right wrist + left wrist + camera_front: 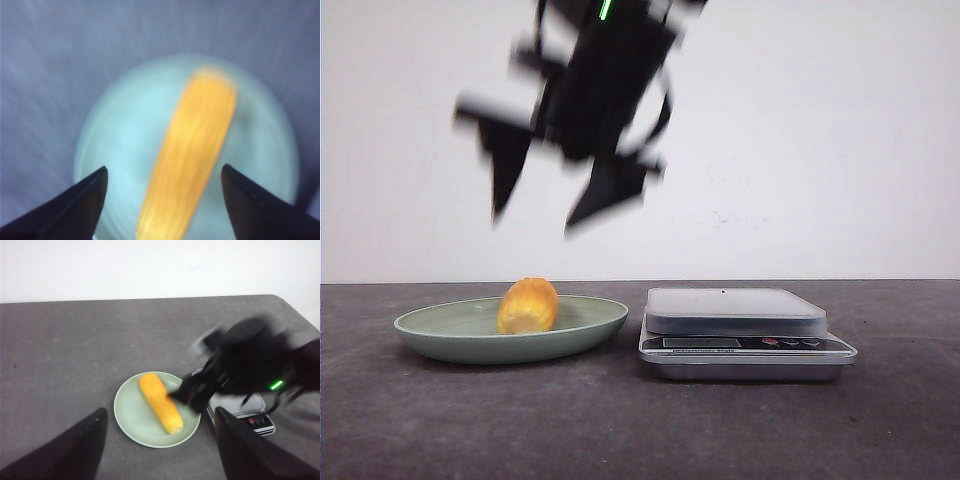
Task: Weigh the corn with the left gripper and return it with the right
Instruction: 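Open the right gripper and lift it away from the plate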
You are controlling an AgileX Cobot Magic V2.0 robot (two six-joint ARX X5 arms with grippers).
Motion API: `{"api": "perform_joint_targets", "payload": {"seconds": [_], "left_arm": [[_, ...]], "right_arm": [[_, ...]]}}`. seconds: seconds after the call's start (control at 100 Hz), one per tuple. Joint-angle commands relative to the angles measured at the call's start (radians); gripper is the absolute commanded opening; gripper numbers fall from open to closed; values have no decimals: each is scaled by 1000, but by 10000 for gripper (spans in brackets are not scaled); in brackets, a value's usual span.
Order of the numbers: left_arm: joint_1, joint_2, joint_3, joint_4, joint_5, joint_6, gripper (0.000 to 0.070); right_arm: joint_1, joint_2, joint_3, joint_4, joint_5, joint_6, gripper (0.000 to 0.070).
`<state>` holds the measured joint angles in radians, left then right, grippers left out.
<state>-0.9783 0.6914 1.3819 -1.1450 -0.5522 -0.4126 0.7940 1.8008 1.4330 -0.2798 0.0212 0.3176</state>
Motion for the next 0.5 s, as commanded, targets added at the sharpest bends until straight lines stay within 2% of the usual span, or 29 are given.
{"api": "perform_joint_targets", "payload": {"seconds": [0.0, 0.25, 0.49], "left_arm": [[-11, 6, 13, 7, -7, 9, 389], [-11, 6, 13, 8, -7, 11, 389], [-11, 6, 13, 7, -17, 21, 389]], "right_arm": [[-49, -60, 22, -29, 6, -62, 453], [-280, -332, 22, -226, 17, -179, 452], [-482, -600, 21, -431, 5, -237, 452]]}}
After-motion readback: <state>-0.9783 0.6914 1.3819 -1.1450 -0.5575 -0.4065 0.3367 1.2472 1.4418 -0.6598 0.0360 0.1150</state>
